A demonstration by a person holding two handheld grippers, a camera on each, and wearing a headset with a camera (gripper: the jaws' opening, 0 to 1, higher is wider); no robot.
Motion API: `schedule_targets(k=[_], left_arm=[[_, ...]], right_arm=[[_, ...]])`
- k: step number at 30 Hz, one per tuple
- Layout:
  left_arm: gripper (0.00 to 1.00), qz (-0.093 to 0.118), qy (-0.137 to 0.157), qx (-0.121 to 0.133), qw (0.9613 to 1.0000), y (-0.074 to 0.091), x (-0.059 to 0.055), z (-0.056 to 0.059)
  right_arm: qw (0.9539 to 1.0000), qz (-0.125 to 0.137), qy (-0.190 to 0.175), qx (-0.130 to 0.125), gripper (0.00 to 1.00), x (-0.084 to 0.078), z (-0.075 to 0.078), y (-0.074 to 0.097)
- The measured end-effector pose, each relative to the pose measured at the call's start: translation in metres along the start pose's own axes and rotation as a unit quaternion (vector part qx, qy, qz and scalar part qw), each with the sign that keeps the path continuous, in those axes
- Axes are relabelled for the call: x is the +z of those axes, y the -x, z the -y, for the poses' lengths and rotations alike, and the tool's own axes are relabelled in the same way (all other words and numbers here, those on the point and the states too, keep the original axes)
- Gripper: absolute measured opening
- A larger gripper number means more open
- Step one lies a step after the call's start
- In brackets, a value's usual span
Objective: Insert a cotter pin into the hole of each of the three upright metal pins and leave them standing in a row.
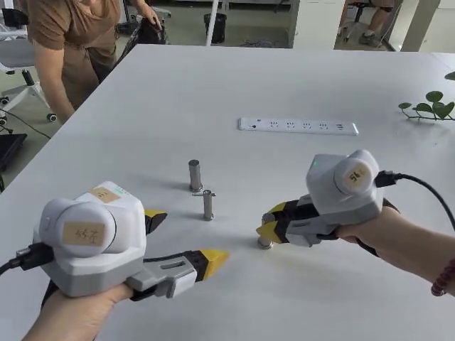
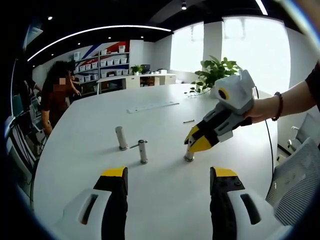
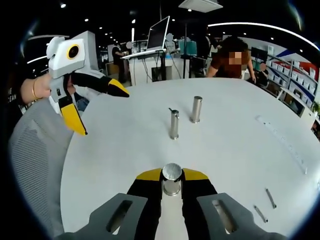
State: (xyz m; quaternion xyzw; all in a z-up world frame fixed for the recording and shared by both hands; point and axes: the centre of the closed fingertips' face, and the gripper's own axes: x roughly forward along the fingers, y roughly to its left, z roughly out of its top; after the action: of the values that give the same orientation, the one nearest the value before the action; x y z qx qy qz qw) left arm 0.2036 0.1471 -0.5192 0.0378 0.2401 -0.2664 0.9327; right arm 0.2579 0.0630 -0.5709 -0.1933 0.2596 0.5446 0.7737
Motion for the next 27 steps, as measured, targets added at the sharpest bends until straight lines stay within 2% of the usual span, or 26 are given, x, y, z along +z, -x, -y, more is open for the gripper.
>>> schedule_targets(k=[6, 9, 16, 20, 24, 27], left_arm=[[0.66, 0.002, 0.002, -0.002, 1.0, 0.001, 0.0, 0.003], [0.66, 0.002, 0.002, -0.002, 1.0, 0.002, 0.0, 0.003], [0.66, 0.004, 0.002, 0.001, 1.0, 0.004, 0.002, 0.004], [0.67, 0.004, 0.001, 0.001, 1.0, 0.005, 0.004, 0.005], [0.68, 0.011, 0.004, 0.004, 0.9999, 0.005, 0.006, 0.006], [0.69, 0.011, 0.004, 0.005, 0.9999, 0.005, 0.006, 0.008]], right_arm=[[0.9999, 0.002, -0.011, -0.005, 0.1, 0.001, 0.0, 0.001], [0.9996, 0.015, -0.023, -0.006, 0.14, 0.007, -0.001, 0.004], [0.9998, 0.012, -0.015, -0.004, 0.2, 0.008, -0.002, 0.014], [0.9997, 0.01, -0.021, -0.01, 0.22, 0.006, 0.003, 0.024], [0.999, 0.009, -0.034, -0.027, 0.23, 0.002, 0.014, 0.037], [0.9984, -0.003, -0.04, -0.041, 0.24, -0.005, 0.023, 0.047]])
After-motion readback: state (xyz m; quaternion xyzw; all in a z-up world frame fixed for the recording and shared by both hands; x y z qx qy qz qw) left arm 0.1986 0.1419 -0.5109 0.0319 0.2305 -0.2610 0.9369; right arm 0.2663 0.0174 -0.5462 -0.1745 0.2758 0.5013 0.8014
